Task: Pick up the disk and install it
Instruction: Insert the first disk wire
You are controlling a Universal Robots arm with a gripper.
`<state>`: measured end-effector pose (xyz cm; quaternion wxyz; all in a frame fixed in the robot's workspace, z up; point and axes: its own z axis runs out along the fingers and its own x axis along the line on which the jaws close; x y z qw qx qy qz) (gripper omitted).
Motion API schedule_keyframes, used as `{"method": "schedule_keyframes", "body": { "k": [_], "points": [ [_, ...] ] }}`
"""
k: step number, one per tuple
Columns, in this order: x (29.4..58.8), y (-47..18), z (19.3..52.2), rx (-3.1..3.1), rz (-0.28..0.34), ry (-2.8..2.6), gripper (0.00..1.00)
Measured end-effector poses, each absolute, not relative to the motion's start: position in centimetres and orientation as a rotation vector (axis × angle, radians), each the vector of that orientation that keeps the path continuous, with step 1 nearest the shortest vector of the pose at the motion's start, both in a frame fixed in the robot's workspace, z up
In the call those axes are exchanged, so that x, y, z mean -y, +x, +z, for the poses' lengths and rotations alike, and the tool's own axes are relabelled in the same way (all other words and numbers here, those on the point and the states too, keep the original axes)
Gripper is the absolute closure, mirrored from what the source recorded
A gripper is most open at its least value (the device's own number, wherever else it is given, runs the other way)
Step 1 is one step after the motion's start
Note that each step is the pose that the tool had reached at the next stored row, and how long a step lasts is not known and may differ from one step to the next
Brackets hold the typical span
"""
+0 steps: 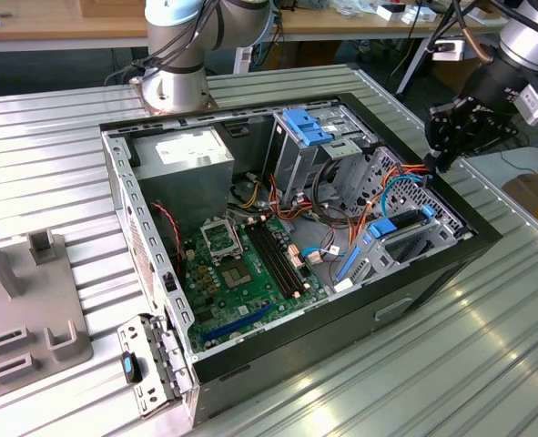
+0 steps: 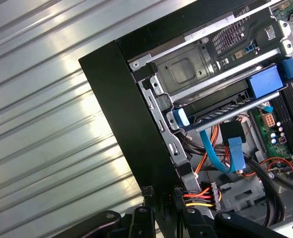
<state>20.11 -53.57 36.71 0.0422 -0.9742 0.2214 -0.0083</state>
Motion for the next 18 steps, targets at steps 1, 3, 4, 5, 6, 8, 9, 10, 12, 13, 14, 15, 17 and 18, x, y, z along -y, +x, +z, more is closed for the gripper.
{"method": "schedule_keyframes", "body": {
  "k": [1, 3, 4, 5, 6, 8, 9, 10, 12, 13, 14, 15, 17, 18],
  "points": [
    [53.73, 20.12, 36.69, -0.677, -0.025, -2.98, 0.73],
    [53.9, 20.11, 36.69, -0.677, -0.025, -2.98, 0.73],
    [54.0, 20.08, 36.69, -0.677, -0.025, -2.98, 0.73],
    [54.01, 19.89, 36.68, -0.676, -0.025, -2.982, 0.73],
    [54.0, 19.6, 36.67, -0.676, -0.026, -2.982, 0.73],
    [54.01, 19.22, 36.67, -0.676, -0.026, -2.982, 0.73],
    [54.01, 19.22, 36.67, -0.676, -0.026, -2.982, 0.73],
    [54.02, 19.22, 36.68, -0.676, -0.027, -2.983, 0.73],
    [54.11, 19.23, 36.67, -0.676, -0.027, -2.983, 0.73],
    [54.24, 19.24, 36.67, -0.676, -0.027, -2.984, 0.73],
    [54.35, 19.23, 36.67, -0.676, -0.027, -2.983, 0.73],
    [54.52, 19.23, 36.67, -0.676, -0.027, -2.984, 0.73],
    [54.68, 19.23, 36.67, -0.676, -0.027, -2.983, 0.73],
    [54.68, 19.22, 36.65, -0.676, -0.027, -2.983, 0.73]
  ]
}}
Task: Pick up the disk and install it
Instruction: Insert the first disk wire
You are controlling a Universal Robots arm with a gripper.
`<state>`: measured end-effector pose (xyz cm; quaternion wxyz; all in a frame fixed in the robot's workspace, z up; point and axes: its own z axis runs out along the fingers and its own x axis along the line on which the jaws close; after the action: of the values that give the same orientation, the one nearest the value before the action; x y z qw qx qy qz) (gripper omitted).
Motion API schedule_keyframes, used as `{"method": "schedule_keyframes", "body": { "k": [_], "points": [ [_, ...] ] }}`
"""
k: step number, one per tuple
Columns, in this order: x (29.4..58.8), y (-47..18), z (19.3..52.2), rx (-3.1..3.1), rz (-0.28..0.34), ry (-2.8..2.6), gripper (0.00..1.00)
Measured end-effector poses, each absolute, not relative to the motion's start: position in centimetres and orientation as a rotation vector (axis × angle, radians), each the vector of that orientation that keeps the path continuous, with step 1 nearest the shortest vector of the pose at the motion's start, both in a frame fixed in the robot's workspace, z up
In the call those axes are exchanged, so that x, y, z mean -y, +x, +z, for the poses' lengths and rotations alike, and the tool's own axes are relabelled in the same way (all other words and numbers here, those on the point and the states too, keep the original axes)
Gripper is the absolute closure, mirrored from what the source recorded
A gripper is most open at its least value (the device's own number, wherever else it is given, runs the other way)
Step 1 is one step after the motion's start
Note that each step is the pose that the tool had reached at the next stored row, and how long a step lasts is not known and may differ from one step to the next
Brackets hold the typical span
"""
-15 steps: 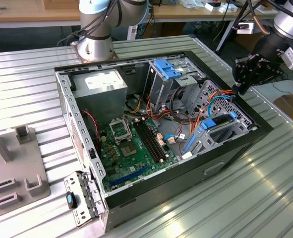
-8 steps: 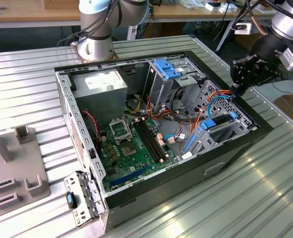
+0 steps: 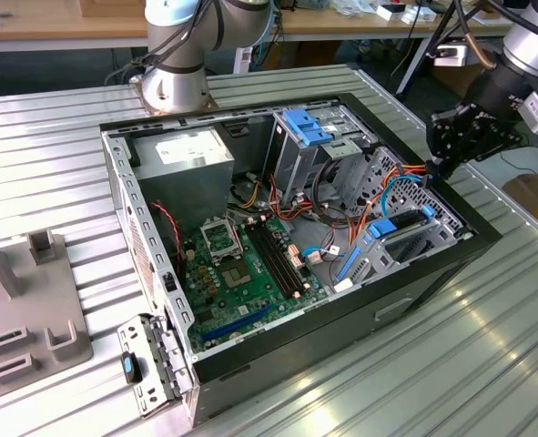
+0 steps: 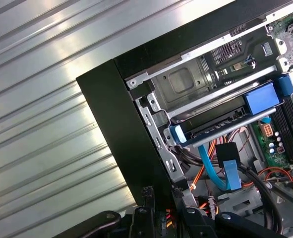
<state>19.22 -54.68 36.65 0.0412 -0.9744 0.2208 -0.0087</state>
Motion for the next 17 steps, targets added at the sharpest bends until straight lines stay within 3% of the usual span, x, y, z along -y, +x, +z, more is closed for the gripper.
{"method": "schedule_keyframes", "body": {
  "k": [5, 8, 17],
  "points": [
    [54.68, 19.23, 36.58, -0.676, -0.027, -2.984, 0.73],
    [54.68, 19.23, 36.55, -0.676, -0.027, -2.985, 0.84],
    [54.68, 19.2, 37.38, -0.676, -0.03, -2.984, 0.84]
  ]
}}
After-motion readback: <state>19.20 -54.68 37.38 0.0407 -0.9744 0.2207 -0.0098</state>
